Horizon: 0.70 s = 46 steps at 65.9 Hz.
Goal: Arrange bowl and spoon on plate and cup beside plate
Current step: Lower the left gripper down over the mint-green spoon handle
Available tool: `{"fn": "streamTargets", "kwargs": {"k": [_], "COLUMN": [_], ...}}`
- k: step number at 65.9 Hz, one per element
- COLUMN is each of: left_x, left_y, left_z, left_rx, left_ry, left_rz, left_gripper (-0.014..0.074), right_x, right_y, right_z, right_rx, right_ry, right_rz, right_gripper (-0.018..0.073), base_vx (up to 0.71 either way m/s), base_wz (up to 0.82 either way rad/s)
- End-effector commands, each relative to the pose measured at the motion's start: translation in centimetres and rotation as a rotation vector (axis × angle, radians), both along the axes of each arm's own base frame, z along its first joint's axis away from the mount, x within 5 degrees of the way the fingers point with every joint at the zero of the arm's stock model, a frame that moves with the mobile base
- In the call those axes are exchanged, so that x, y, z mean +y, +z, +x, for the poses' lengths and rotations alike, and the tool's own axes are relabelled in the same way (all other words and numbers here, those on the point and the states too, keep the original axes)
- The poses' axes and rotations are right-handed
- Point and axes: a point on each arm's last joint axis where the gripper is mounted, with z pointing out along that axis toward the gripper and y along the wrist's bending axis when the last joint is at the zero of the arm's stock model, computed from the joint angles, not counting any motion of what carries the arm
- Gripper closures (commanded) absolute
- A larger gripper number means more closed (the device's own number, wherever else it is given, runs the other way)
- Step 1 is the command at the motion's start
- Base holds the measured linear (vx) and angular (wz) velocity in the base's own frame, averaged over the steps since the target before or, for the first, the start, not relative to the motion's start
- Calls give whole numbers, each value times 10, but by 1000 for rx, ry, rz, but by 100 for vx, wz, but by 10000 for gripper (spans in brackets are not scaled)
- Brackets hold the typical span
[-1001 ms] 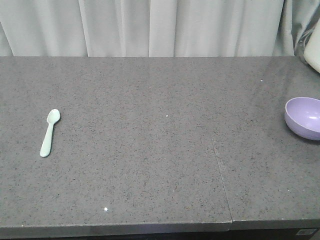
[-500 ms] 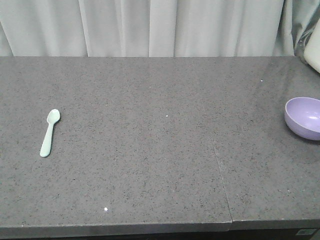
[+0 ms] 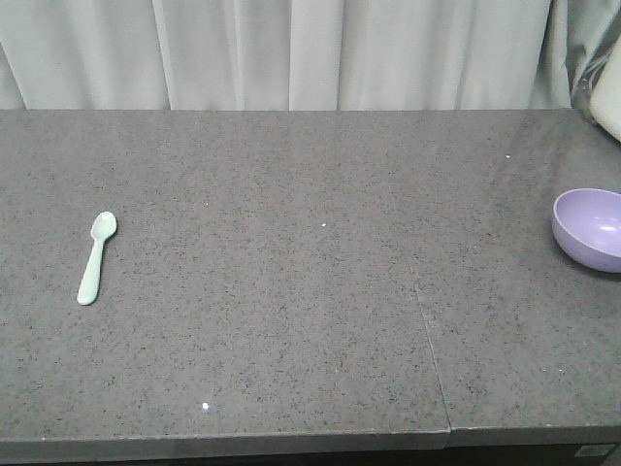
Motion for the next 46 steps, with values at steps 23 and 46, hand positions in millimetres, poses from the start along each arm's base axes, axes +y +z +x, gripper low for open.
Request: {"fn": "streamTargets", "kwargs": {"k": [23, 46], "left_x": [-5, -8], "left_y": [38, -3], "left_z": [166, 265], "left_rx": [409, 799], "left_ry": [-80, -140], "left_rz": [221, 221], "left_gripper": [235, 235], "right_x": [-2, -1], "right_y": [15, 11], "right_z": [-1, 0], "right_rx": [-90, -46], "right_ry": [-22, -11], "right_rz": [-4, -15], "right_gripper": [31, 31], "base_vx": [0, 0], "base_wz": [0, 0]}}
